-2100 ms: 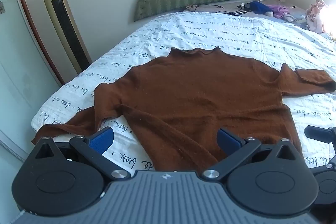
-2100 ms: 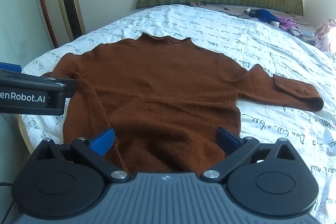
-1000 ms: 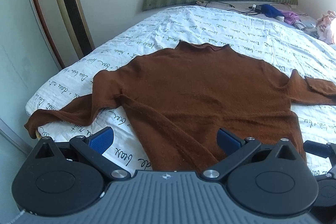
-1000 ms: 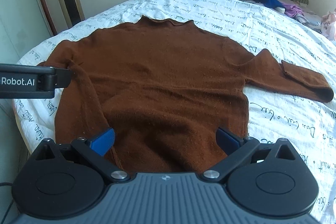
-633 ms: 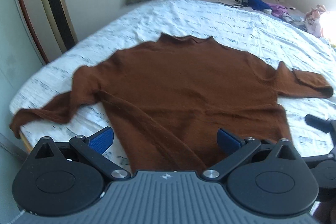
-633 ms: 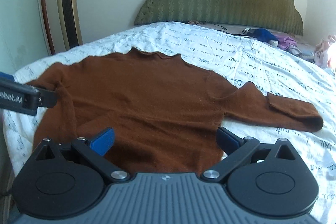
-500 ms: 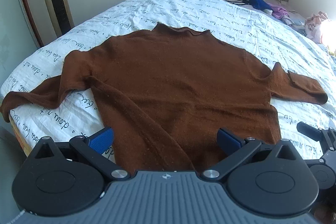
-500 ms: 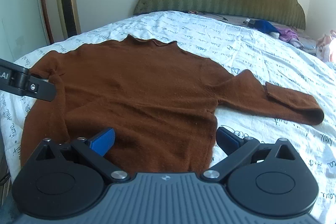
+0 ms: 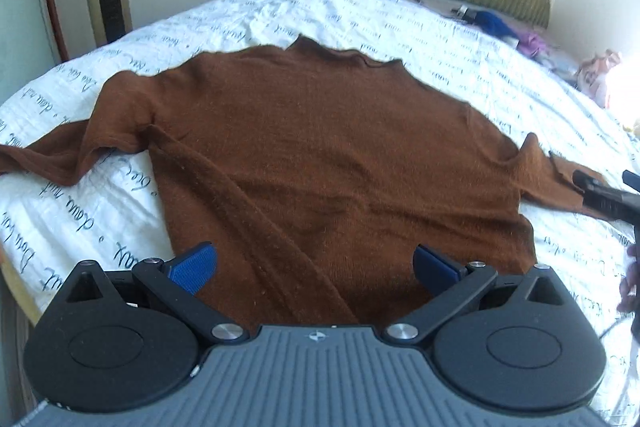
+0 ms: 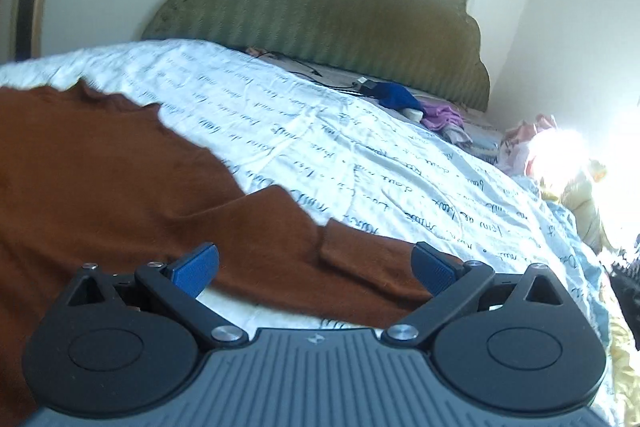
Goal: Fold small clothes
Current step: 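Close the right tool on the sleeve cuff, then lift the cuff with the right tool and carry it across the sweater body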
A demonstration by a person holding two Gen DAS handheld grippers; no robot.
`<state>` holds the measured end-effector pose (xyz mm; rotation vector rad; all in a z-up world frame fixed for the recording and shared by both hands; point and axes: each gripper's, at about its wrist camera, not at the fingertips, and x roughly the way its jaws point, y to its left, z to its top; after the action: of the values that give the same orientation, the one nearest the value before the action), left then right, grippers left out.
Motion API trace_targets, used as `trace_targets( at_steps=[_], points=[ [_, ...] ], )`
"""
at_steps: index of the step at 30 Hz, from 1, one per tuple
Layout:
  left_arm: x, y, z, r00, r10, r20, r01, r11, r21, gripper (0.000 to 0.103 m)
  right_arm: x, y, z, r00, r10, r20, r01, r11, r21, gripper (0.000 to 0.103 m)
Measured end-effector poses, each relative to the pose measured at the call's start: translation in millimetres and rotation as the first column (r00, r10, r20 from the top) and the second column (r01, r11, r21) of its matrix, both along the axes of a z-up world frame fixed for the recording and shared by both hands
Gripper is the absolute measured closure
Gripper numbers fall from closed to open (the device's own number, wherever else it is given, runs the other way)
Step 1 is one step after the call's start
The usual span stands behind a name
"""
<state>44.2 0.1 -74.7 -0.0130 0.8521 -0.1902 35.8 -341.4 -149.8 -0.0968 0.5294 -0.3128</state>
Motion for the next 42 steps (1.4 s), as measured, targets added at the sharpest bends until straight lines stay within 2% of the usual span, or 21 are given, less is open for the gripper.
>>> trace_targets(
  at_steps=[2, 3, 4, 6, 10, 13, 14, 15, 17, 20, 22, 23, 26, 30, 35, 42],
  points=[
    [3, 0, -8, 1.0, -0.007, 0.002, 0.007, 1.0, 0.023, 0.0, 14, -24, -6, 1.0, -0.015, -0.007, 0.015, 0.999, 0.052, 0.0],
    [6, -1, -13, 1.0, -0.022, -0.022, 0.022, 0.999, 0.031, 0.0, 19, -33, -10, 0.999, -0.015, -0.031, 0.017, 0.998, 0.067, 0.0],
    [10, 0, -17, 0.998, -0.042, -0.053, 0.044, 0.999, 0.022, 0.0, 25, -38, -14, 0.998, -0.016, -0.067, 0.022, 0.996, 0.085, 0.0],
    [17, 5, -27, 0.995, -0.06, -0.083, 0.059, 0.998, -0.019, 0.0, 29, -46, -20, 0.998, -0.032, -0.053, 0.038, 0.993, 0.116, 0.0],
    [29, 9, -41, 0.99, -0.067, -0.12, 0.062, 0.997, -0.045, 0.0, 40, -47, -30, 0.996, -0.005, -0.084, 0.009, 0.998, 0.054, 0.001],
    [34, 8, -50, 0.986, -0.08, -0.143, 0.076, 0.997, -0.03, 0.0, 46, -45, -37, 0.992, 0.019, -0.121, -0.017, 1.0, 0.021, 0.005],
    [35, 8, -51, 0.987, -0.083, -0.141, 0.08, 0.997, -0.021, 0.0, 48, -45, -39, 0.991, 0.014, -0.136, -0.014, 1.0, 0.003, 0.012],
    [36, 6, -52, 0.987, -0.086, -0.137, 0.085, 0.996, -0.012, 0.0, 52, -47, -42, 0.989, 0.002, -0.148, -0.004, 1.0, -0.008, 0.03],
    [38, 2, -53, 0.985, -0.085, -0.147, 0.088, 0.996, 0.015, 0.0, 57, -55, -46, 0.985, -0.021, -0.172, 0.027, 0.999, 0.028, 0.059],
    [39, -5, -53, 0.985, -0.076, -0.155, 0.084, 0.995, 0.051, 0.0, 62, -57, -47, 0.983, -0.02, -0.182, 0.022, 1.0, 0.01, 0.06],
    [39, -9, -53, 0.985, -0.071, -0.158, 0.084, 0.994, 0.074, 0.0, 62, -58, -45, 0.984, -0.024, -0.176, 0.029, 0.999, 0.028, 0.071],
    [39, -10, -54, 0.985, -0.07, -0.159, 0.084, 0.993, 0.086, 0.0, 62, -60, -45, 0.984, -0.036, -0.175, 0.044, 0.998, 0.04, 0.083],
    [39, -12, -55, 0.985, -0.064, -0.16, 0.081, 0.991, 0.105, 0.0, 58, -70, -43, 0.986, -0.055, -0.157, 0.073, 0.991, 0.113, 0.095],
    [38, -13, -55, 0.985, -0.061, -0.161, 0.081, 0.99, 0.118, 0.0, 47, -90, -40, 0.988, -0.095, -0.123, 0.121, 0.966, 0.227, 0.098],
    [40, -13, -55, 0.984, -0.065, -0.165, 0.084, 0.99, 0.115, 0.0, 26, -120, -32, 0.984, -0.164, -0.074, 0.18, 0.917, 0.356, 0.099],
    [40, -14, -55, 0.985, -0.066, -0.159, 0.086, 0.989, 0.119, 0.0, 2, -160, -19, 0.965, -0.255, -0.067, 0.26, 0.887, 0.382, 0.099]
  ],
)
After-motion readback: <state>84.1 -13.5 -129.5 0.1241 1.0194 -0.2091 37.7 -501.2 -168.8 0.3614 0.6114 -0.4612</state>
